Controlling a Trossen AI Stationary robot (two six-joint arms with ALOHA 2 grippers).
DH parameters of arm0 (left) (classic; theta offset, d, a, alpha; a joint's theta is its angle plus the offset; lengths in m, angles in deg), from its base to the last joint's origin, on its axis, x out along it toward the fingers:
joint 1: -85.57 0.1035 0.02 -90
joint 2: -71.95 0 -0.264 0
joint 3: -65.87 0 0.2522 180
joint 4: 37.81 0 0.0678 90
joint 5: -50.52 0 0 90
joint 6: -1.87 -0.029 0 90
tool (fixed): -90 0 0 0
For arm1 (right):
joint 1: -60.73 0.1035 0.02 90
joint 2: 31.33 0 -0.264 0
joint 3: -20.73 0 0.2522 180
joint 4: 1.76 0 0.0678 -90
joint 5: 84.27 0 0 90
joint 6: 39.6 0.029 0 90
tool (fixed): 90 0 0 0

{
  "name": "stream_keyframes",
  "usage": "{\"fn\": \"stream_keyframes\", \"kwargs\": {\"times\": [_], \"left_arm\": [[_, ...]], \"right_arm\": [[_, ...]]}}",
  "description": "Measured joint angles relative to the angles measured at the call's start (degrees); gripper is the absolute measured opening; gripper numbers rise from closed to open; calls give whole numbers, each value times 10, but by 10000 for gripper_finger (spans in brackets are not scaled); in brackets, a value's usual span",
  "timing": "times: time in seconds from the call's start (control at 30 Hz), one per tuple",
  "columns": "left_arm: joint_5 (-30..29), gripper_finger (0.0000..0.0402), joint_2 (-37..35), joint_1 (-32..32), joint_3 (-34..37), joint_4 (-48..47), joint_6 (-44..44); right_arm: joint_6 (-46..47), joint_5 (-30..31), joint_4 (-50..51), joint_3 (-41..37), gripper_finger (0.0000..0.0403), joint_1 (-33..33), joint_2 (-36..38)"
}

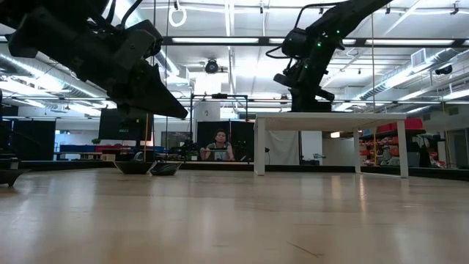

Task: Pick & Place Mini shaped plates
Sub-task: Stack the black drop shaped plate on the black drop shaped plate on the shelf

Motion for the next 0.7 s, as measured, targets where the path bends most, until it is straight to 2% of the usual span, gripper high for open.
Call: {"fn": "stream_keyframes", "kwargs": {"times": [0.5, 0.7], "left_arm": [[0, 14, 0, 0, 0, 0, 0], [0, 14, 0, 0, 0, 0, -1]], "right_arm": [[-6, -13, -48, 0, 0, 20, -15], [-13, 18, -35, -1, 0, 38, 7]]}}
